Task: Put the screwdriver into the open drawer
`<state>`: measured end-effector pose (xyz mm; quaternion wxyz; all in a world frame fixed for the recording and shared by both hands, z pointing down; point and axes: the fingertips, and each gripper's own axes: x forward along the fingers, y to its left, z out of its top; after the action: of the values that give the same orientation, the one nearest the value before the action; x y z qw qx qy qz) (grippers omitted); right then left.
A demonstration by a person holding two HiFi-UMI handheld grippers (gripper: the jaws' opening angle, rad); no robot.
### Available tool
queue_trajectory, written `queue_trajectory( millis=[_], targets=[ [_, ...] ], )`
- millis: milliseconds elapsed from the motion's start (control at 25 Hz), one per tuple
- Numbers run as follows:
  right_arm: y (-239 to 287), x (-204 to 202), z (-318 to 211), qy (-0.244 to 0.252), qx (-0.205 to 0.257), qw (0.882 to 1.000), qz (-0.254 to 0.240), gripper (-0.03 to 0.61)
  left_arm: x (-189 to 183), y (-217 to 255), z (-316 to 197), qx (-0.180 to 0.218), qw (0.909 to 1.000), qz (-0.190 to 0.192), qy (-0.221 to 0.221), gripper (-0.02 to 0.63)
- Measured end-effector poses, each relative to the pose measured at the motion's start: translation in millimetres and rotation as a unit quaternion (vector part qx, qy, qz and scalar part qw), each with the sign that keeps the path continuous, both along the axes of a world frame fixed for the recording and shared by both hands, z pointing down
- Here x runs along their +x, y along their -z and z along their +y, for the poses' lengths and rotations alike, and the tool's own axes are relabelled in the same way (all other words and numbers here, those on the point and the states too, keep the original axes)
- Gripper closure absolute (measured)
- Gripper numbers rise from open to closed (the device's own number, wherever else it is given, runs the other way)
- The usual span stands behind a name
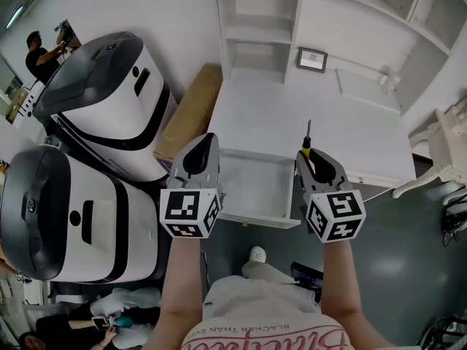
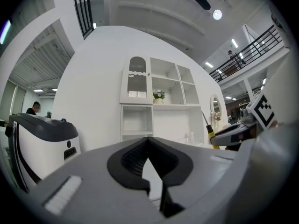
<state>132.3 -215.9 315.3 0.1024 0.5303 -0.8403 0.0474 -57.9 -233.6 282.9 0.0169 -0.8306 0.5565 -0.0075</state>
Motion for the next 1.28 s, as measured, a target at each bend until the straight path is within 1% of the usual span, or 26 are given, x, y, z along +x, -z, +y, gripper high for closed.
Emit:
queue_trajectory(
  millis=[320,560,840,1280],
  targets=[
    [-28.8,-3.1,-31.6,0.018,-0.034,0.999,0.008,0.505,-3.5,-19.2,-26.4,-0.019,0.9997,0.004,0.017,0.604],
    [-62.2,-6.4,-44.8,0.025,-0.072,0.997,0.008,0.505,-8.6,-45.0,-34.7,-0.045,0.9986,0.002,0.026,0.604],
    [-101.5,-16.1,-45.4,0.034,-0.121,0.992,0.012,0.505,-13.1,-76.0,-37.7,-0.081,0.9963,-0.003,0.026,0.604],
    [-155.9,-32.2,-35.6,0.04,-0.19,0.981,0.019,0.505,-23.4,-120.4,-39.8,-0.133,0.9908,0.0,0.022,0.604]
  ],
)
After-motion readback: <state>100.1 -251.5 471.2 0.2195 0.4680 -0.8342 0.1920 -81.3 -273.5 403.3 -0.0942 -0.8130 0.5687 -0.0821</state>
